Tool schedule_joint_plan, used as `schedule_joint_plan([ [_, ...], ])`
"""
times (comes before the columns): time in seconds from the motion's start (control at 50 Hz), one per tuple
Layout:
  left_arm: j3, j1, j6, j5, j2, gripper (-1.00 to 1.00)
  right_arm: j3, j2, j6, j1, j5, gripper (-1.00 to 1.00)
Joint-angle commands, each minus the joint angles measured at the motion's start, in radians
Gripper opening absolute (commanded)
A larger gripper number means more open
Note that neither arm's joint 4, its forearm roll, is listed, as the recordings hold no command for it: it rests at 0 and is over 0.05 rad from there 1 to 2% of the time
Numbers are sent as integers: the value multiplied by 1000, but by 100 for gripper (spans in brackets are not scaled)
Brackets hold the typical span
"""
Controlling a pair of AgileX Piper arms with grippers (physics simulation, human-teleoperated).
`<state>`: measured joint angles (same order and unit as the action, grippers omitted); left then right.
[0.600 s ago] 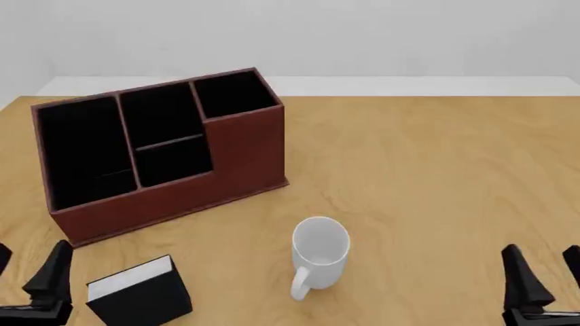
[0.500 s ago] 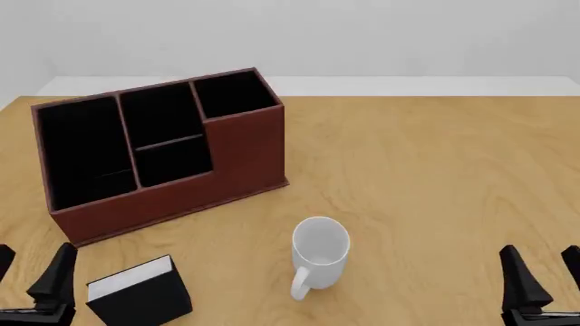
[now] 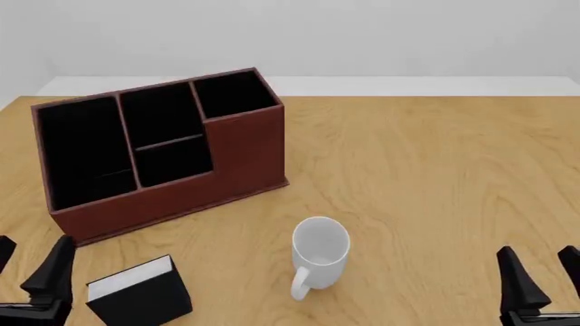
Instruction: Pick up the book and place it in the front compartment of the caddy.
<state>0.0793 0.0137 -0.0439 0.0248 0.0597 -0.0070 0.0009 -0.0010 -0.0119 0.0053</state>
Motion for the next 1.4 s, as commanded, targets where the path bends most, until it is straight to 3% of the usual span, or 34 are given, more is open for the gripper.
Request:
schedule_joint_plan([
  [0.02,137,45,-30,-24,160,100,1,-1,0,-5,0,100],
  [0.08,208,96,-65,-20,256,100,2,-1,-1,-8,-1,100],
  [0.16,307,159,-26,33,350,100,3,-1,-1,-12,0,100],
  [0.2,346,190,-39,59,407,100,3,-1,-2,-15,0,100],
  [0.22,376,190,19,83,409,100,3,-1,-2,-16,0,100],
  [0.36,499,250,120,176,494,100,3,-1,0,-5,0,100],
  [0.42,560,270,125,223,555,100,4,-1,-1,-7,-1,100],
  [0.46,613,331,144,276,583,100,4,-1,-3,-13,-2,100],
  [0.52,691,366,116,345,640,100,3,-1,-4,-20,-3,100],
  [0.6,775,407,184,424,705,100,3,-1,-4,-21,-4,100],
  [0.64,809,393,265,448,729,100,4,-1,-4,-21,-3,100],
  [0.66,839,425,296,518,794,100,3,-1,-3,-20,-4,100],
  [0.7,864,404,361,521,790,100,3,-1,-2,-18,-4,100],
  [0.78,978,472,393,663,858,100,5,-1,-1,-16,-3,100],
  [0.86,975,492,532,753,887,100,5,-1,-1,-22,0,100],
  [1.1,1162,481,705,1019,1001,100,5,-1,-3,-29,0,100],
  [1.14,1218,489,699,1080,1031,100,5,-1,-4,-29,1,100],
  [1.16,1212,500,739,1095,1024,100,5,-1,-5,-29,2,100],
  [1.2,1240,465,781,1133,1046,100,5,-1,-6,-29,3,100],
  [1.24,1284,449,778,1191,1086,100,5,-1,-4,-29,4,100],
  [1.4,1233,378,953,1195,1086,100,4,-1,-3,-31,2,100],
])
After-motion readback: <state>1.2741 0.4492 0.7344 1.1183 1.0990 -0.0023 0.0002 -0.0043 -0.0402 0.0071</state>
